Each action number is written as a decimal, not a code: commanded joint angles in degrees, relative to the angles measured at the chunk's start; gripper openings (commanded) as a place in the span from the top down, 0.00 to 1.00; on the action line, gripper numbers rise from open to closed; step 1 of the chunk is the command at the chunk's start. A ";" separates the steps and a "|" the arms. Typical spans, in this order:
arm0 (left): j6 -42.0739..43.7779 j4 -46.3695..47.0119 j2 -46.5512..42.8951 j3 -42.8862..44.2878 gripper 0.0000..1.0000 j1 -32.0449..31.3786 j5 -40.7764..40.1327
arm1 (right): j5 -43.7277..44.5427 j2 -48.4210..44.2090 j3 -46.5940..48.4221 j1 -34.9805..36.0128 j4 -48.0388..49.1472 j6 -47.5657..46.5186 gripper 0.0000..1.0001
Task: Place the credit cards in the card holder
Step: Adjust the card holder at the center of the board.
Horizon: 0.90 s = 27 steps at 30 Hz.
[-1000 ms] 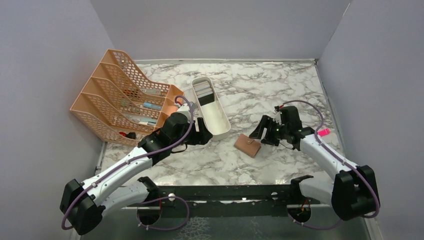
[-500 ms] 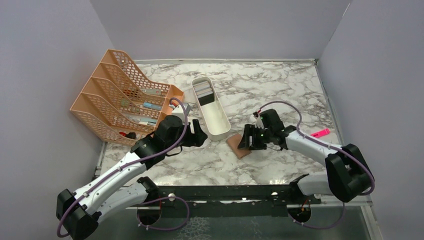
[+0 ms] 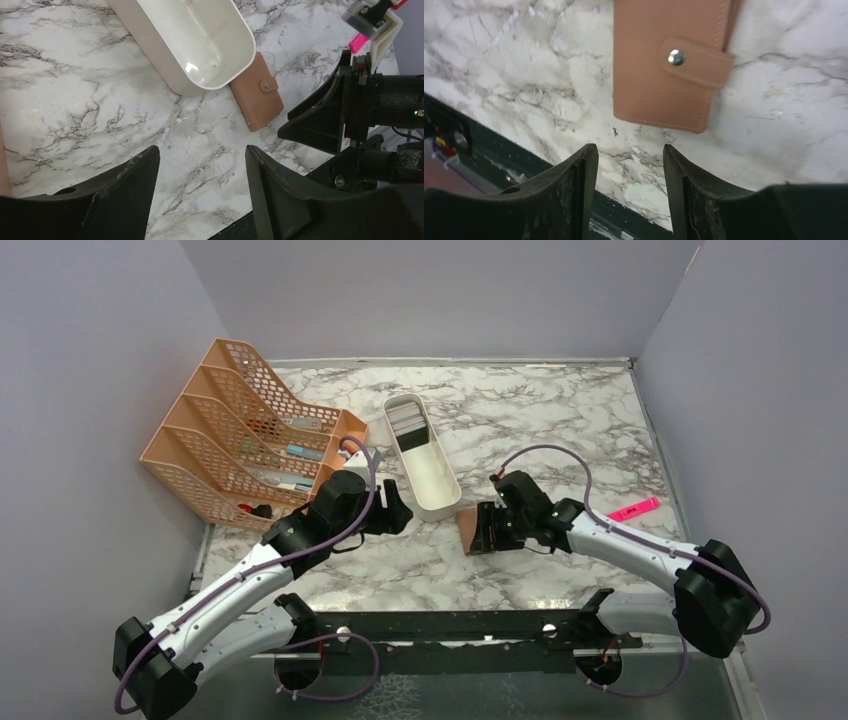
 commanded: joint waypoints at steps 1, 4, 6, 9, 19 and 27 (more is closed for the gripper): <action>-1.39 0.95 -0.41 0.36 0.34 0.16 -0.71 | 11.98 0.06 5.14 0.28 -4.12 0.36 0.46; -1.65 1.03 -0.82 0.28 0.34 0.16 -0.56 | 15.42 2.12 7.10 0.28 -3.01 -1.44 0.48; -1.85 1.08 -1.19 0.24 0.34 0.16 -0.65 | 16.13 4.10 8.62 0.27 -2.48 -2.46 0.48; -1.82 0.95 -1.73 0.09 0.34 0.16 -0.79 | 17.24 7.09 10.30 0.28 -1.85 -3.29 0.50; -1.64 1.00 -2.32 -0.32 0.34 0.16 -1.47 | 19.88 15.59 10.81 0.28 1.25 -5.56 0.52; -1.25 0.88 -1.89 0.20 0.34 0.16 -1.68 | 21.23 17.90 8.75 0.27 2.33 -6.18 0.74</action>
